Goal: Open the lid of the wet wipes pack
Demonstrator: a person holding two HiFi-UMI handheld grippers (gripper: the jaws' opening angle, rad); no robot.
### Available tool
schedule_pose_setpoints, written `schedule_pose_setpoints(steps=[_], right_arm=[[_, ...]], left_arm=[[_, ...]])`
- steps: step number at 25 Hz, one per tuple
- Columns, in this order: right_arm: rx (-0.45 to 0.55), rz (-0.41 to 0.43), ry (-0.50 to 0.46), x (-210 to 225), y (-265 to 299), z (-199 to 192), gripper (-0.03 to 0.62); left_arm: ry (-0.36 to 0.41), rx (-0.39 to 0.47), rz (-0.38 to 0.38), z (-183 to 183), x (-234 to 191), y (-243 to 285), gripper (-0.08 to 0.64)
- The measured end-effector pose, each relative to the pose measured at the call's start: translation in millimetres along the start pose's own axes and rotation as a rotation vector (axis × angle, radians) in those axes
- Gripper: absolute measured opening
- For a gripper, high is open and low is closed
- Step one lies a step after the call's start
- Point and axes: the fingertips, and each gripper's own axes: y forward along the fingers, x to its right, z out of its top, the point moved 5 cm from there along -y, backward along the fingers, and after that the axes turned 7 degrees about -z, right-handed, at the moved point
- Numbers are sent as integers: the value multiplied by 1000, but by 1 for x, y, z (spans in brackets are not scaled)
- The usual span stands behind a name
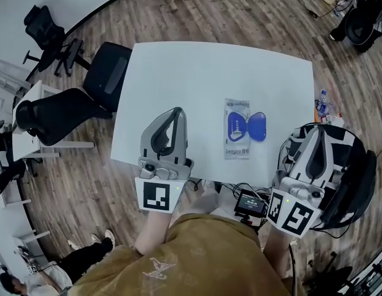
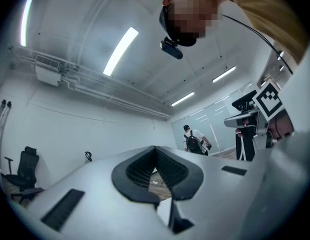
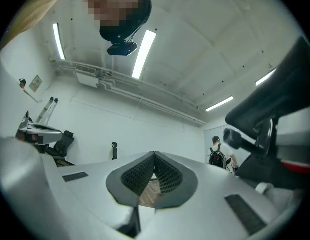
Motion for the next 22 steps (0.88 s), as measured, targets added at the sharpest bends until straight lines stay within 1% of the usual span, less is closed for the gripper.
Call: schedule_pose_setpoints(steps=[5, 10, 12, 14, 17, 22], right_arm=[[-5, -5, 6, 0, -5, 5, 8], [-47, -15, -15, -3, -7, -4, 8], [-65, -14, -17, -4, -9, -9, 8], [-86, -8, -10, -4, -10, -14, 8], [-106, -3, 0, -5, -10, -20, 8], [-116, -25, -20, -6, -10, -25, 8]], left_arm=[[28, 14, 0, 11, 0, -1, 8], [45, -20, -13, 6, 2, 0, 8], [39, -27, -13, 3, 3, 0, 8], [15, -54, -11, -3, 2, 2, 8], [-25, -90, 18, -11, -3, 4, 8], [-7, -127, 45, -17, -5, 5, 8]])
